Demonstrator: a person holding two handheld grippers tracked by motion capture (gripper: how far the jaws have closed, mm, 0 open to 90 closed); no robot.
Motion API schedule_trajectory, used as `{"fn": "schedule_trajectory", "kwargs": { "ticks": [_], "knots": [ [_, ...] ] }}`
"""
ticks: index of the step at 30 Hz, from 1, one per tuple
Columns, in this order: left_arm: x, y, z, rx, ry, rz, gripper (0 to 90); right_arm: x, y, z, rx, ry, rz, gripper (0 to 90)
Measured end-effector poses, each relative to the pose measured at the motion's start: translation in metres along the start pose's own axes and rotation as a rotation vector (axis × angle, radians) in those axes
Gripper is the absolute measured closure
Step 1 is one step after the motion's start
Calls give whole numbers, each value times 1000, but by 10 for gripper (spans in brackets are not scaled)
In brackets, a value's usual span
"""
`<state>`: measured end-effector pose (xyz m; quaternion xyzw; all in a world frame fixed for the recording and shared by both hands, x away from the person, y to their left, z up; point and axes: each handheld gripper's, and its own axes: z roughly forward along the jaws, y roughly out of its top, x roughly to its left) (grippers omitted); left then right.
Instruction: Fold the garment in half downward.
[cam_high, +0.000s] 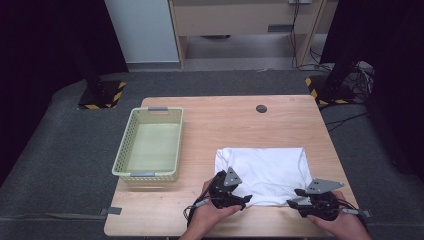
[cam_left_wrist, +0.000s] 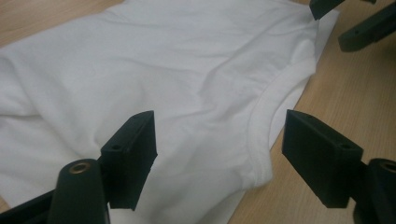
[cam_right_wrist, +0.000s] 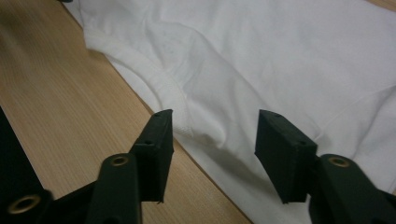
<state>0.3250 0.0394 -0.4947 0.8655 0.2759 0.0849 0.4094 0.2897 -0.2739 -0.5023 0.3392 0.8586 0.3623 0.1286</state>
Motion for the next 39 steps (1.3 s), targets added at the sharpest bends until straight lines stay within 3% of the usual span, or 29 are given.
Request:
{"fn": "schedule_trajectory", "kwargs": {
  "ticks": [6, 11, 18, 26, 30, 39],
  "knots": [
    [14, 6, -3, 36, 30, -23, 132, 1, 4, 5, 0, -11, 10, 230],
    [26, 15, -6, 43, 29, -49, 80, 3, 10, 10, 18, -5, 6, 68],
    [39, 35, -12, 48, 68, -39, 84, 9, 26, 12, 2, -8, -33, 71],
    [61, 45, -10, 52, 93, -46, 91, 12, 42, 21, 21, 37, -52, 76],
    [73, 50, -8, 40, 110, -66, 107, 17, 52, 33, 43, 88, -65, 62],
    [91, 56, -6, 18, 120, -84, 129, 29, 71, 45, 42, 111, -107, 72]
  ]
}}
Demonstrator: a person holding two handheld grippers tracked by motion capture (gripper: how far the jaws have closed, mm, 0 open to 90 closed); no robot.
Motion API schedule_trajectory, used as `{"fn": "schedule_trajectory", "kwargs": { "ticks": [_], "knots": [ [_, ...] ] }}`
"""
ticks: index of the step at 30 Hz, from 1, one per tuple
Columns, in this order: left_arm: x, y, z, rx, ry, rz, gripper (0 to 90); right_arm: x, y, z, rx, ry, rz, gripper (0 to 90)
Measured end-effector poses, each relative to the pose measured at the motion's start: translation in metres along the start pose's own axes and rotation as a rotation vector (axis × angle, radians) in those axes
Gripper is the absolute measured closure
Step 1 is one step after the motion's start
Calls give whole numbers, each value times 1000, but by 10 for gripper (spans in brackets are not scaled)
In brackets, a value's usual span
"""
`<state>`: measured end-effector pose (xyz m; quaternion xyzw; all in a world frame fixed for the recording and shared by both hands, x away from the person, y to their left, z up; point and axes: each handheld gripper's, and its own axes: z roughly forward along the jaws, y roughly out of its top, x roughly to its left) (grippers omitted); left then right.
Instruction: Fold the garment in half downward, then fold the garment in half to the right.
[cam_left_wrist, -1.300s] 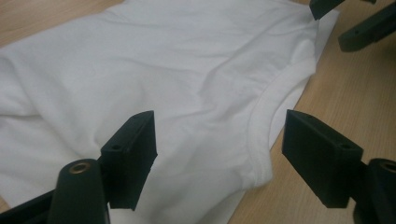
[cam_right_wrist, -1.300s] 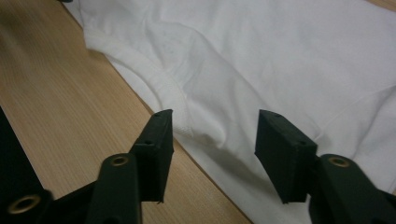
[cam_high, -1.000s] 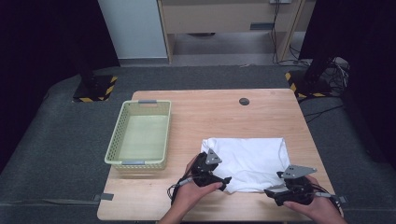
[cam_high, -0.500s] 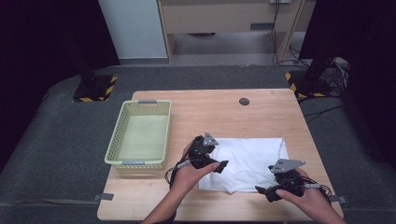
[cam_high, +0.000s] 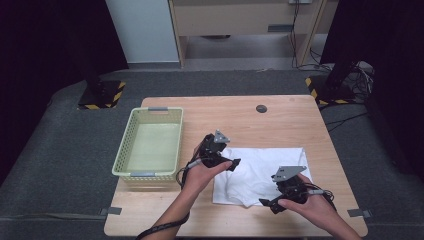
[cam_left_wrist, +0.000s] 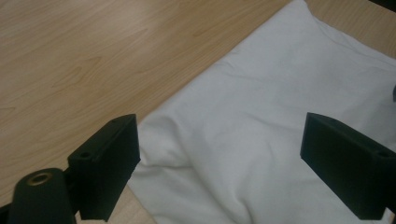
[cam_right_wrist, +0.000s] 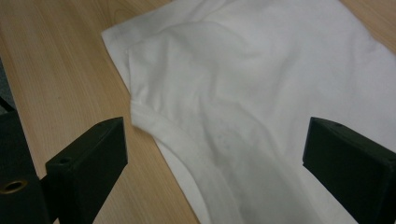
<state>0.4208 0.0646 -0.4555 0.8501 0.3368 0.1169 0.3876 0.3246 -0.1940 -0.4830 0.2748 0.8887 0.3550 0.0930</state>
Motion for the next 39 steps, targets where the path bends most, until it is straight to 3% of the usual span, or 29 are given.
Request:
{"fn": "schedule_trajectory", "kwargs": {
  "ticks": [4, 14, 16, 32, 39],
  "knots": [
    [10, 1, 4, -7, 11, -28, 141, 3, 12, 6, -5, 8, -10, 82],
    [24, -4, 5, -16, 29, -50, 155, 13, 32, 23, 1, 34, -35, 86],
    [27, -7, 8, -16, 37, -33, 202, 16, 36, 30, 7, 36, -30, 90],
    [36, -19, 21, 13, 58, -52, 384, 42, 55, 64, 6, 75, -54, 175],
    [39, -23, 23, 25, 63, -47, 492, 47, 59, 77, 9, 66, -57, 213]
  ]
}}
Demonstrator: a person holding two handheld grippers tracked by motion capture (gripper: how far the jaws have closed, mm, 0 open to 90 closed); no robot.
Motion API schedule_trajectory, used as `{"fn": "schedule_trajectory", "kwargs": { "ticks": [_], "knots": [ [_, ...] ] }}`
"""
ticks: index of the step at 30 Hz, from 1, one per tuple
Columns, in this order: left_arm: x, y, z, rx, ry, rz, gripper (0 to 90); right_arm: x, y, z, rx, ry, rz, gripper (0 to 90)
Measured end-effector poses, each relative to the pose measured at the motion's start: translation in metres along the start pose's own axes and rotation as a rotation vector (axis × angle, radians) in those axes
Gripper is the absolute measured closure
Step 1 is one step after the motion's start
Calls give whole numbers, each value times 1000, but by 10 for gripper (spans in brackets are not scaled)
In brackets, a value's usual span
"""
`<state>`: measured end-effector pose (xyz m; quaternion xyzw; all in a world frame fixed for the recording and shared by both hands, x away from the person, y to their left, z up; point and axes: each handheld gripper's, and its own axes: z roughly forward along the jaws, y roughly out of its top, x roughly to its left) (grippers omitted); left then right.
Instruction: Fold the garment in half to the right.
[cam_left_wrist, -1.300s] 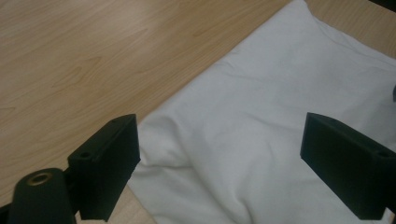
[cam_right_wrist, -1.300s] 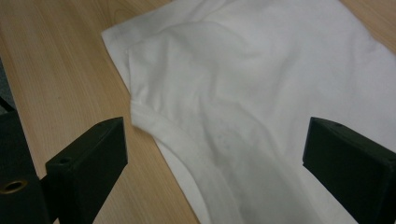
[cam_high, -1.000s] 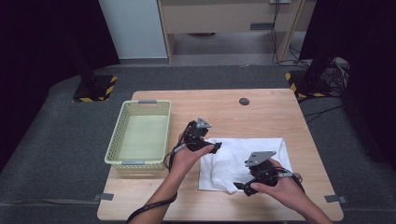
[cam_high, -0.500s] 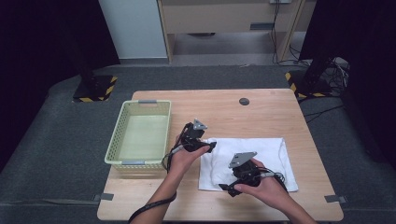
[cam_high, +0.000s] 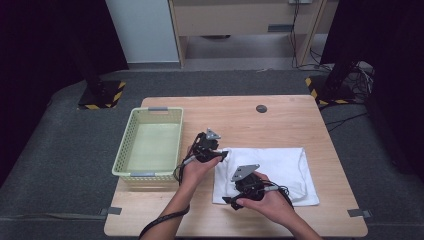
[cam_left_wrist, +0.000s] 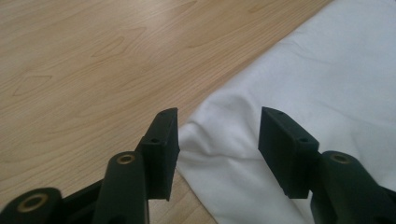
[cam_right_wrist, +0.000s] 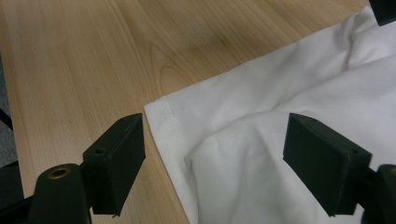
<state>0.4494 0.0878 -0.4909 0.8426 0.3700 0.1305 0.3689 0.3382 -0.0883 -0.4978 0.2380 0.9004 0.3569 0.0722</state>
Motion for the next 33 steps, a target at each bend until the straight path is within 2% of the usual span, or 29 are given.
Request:
{"fn": "schedule_trajectory", "kwargs": {
  "ticks": [6, 10, 15, 18, 24, 27, 30, 33],
  "knots": [
    [2, -4, -1, -3, 12, 1, 581, 4, 0, 7, -12, 7, 3, 246],
    [4, -4, -2, -11, 16, -1, 599, 6, -1, 15, 3, 0, -9, 248],
    [5, -5, -1, -13, 10, -7, 562, 12, -3, 26, 27, -7, -11, 235],
    [5, -5, 2, -10, 6, -8, 516, 13, -6, 32, 38, -17, 8, 202],
    [9, -7, 7, -16, 18, -48, 388, 16, -9, 40, 6, -35, 81, 111],
    [9, -7, 8, -14, 14, -47, 376, 19, -9, 42, 2, -66, 77, 110],
    [9, -6, 8, -20, 12, -49, 369, 22, -9, 43, 11, -115, 41, 181],
    [9, -6, 8, -18, 13, -47, 369, 20, -9, 41, 7, -131, 45, 282]
  ]
}}
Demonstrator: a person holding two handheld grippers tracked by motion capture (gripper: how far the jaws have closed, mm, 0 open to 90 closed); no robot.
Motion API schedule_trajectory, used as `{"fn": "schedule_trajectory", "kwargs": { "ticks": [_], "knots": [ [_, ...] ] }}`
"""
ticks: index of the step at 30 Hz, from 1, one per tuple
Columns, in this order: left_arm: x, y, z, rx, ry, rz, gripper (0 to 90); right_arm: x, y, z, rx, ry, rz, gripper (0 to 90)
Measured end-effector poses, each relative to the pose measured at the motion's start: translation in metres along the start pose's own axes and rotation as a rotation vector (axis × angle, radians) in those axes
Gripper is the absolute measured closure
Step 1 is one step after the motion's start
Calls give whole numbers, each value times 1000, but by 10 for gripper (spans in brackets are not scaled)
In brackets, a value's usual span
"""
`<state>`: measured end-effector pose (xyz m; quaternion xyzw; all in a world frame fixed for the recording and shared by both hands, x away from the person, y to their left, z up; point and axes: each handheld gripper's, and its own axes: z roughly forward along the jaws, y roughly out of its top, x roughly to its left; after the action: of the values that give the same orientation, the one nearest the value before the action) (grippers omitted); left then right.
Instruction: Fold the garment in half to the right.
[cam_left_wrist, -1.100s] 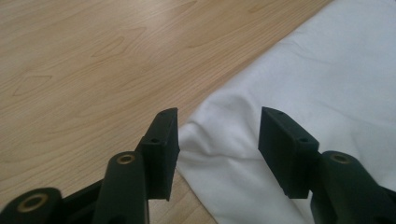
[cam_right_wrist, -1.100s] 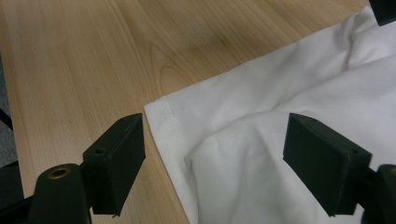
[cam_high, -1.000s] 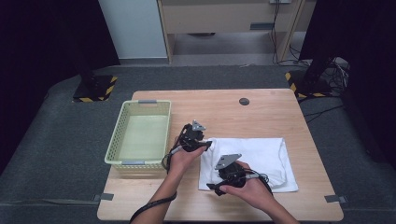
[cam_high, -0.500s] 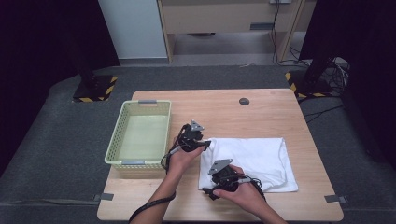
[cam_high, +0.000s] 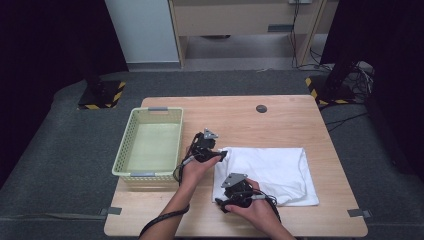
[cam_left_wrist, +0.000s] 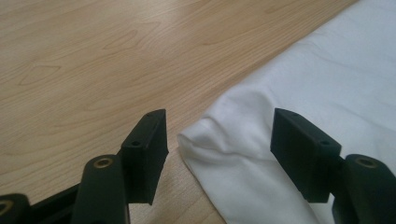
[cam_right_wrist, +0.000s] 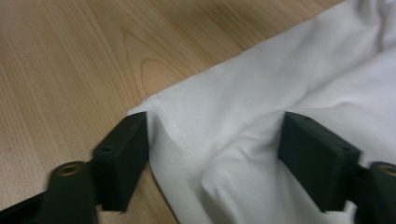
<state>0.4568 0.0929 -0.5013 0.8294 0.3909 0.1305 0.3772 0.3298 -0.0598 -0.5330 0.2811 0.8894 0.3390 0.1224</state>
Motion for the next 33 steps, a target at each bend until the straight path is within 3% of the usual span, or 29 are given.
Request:
{"fn": "schedule_trajectory", "kwargs": {
  "ticks": [5, 9, 17, 20, 23, 24, 28, 31, 33],
  "knots": [
    [2, -1, 3, 6, 6, -13, 350, -8, -2, -5, -13, -20, 1, 530],
    [5, -3, 7, 11, 17, -23, 355, -12, -3, -7, -12, -29, -9, 640],
    [10, -4, 25, 44, 23, -48, 348, -13, -3, -7, -9, -29, -21, 668],
    [13, -6, 33, 60, 2, -67, 336, -13, -2, -8, -5, -29, -28, 672],
    [14, -4, 35, 50, -9, -57, 334, -13, -2, -8, -6, -23, -40, 697],
    [14, -4, 34, 57, -12, -45, 354, -14, -2, -8, -7, -21, -42, 711],
    [11, -4, 33, 59, -41, -21, 577, -14, -2, -9, -5, -21, -55, 772],
    [10, -6, 34, 50, -73, -42, 750, -14, -2, -9, -3, -20, -62, 795],
    [11, -7, 34, 46, -79, -68, 801, -13, -2, -9, -3, -21, -63, 806]
  ]
}}
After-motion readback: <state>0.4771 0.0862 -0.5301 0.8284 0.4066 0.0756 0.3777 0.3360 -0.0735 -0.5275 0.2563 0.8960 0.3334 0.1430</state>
